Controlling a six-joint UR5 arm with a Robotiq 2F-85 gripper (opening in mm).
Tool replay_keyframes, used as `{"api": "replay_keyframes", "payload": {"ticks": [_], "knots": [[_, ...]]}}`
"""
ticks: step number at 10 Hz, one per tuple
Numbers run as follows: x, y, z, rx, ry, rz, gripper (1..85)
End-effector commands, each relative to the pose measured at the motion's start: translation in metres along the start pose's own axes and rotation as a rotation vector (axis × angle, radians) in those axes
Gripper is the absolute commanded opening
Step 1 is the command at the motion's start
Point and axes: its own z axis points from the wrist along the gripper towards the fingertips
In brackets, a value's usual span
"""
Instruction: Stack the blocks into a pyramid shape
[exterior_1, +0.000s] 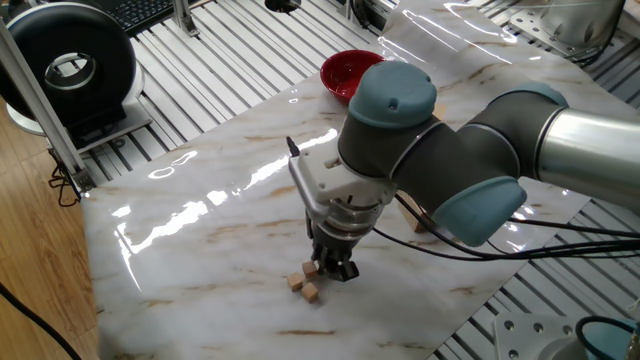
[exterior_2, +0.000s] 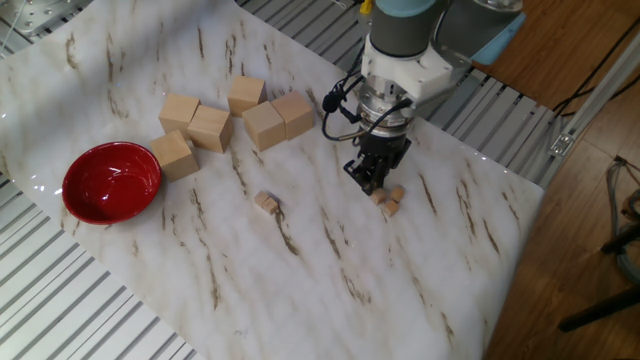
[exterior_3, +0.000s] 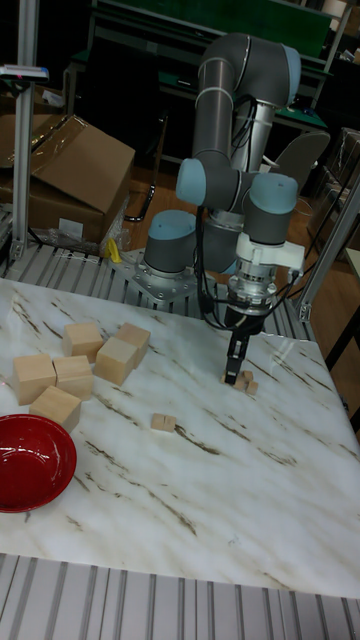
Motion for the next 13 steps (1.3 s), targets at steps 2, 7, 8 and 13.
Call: {"api": "replay_keyframes", "payload": {"ticks": [2,7,8,13], "knots": [[-0.004,-0.004,0.011,0.008,-0.020,0.009,17.0],[0.013,-0.005,-0.009,-0.011,-0.016,-0.039,24.7],[0.013,-0.005,-0.016,-0.035,-0.034,-0.054,29.0],[0.009,-0.007,-0.011,-0.030,-0.048,-0.040,32.0]]}}
